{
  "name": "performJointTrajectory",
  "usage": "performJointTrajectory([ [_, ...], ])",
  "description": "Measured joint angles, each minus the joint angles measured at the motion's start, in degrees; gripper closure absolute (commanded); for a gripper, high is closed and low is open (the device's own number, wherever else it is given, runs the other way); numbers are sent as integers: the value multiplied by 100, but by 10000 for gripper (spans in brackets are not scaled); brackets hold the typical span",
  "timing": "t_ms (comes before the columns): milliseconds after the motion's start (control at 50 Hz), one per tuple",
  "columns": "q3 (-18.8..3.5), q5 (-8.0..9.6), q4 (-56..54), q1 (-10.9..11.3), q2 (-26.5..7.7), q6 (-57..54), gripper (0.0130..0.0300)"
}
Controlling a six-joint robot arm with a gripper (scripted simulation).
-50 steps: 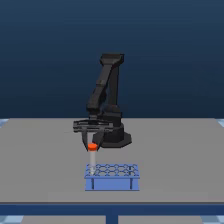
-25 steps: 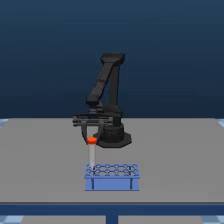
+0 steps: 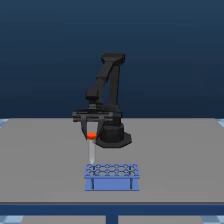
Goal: Pick up the centrifuge tube on the rack
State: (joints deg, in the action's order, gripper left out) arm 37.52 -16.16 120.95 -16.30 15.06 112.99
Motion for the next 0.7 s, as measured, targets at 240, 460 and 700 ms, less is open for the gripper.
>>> performJointTrajectory([
  [240,-57,-57,261,0,33,303,300],
  [460,-66,-78,306,0,37,378,300],
  [700,-66,-84,307,0,37,389,300],
])
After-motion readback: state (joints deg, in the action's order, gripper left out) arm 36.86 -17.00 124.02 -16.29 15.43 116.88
